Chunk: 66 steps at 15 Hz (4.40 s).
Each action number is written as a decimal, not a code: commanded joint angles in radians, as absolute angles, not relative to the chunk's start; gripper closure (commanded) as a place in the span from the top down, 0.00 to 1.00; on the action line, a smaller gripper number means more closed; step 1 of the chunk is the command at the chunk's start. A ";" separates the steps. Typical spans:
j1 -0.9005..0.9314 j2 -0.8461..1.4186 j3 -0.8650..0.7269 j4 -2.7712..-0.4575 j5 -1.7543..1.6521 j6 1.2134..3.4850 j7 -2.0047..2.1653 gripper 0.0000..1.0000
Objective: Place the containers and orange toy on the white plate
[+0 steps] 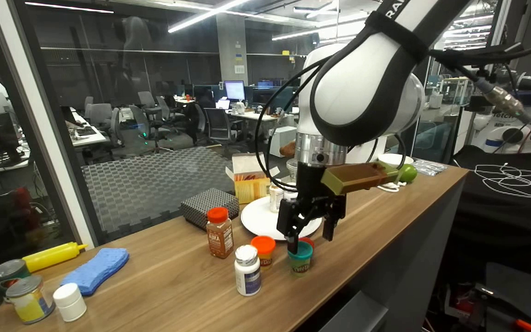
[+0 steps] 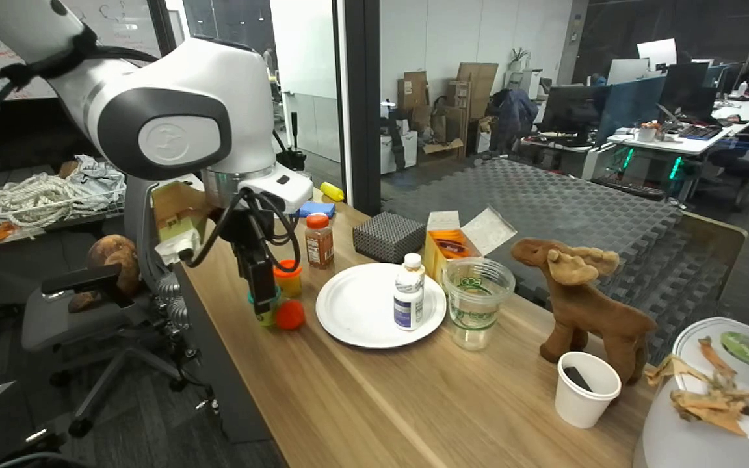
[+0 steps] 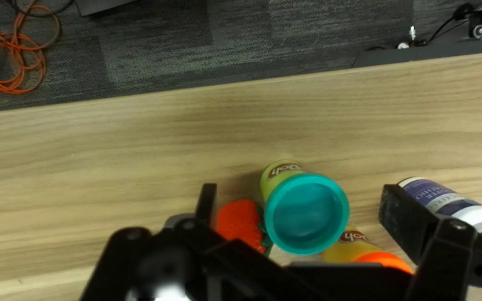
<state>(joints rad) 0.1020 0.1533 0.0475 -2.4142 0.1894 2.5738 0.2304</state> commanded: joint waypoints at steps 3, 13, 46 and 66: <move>0.105 0.189 0.067 -2.421 0.174 2.618 0.219 1.00; 0.150 0.248 0.061 -2.423 0.082 2.768 0.245 1.00; 0.015 0.362 -0.083 -2.082 -0.060 2.528 0.362 0.29; 0.042 0.380 -0.106 -2.118 -0.008 2.569 0.371 1.00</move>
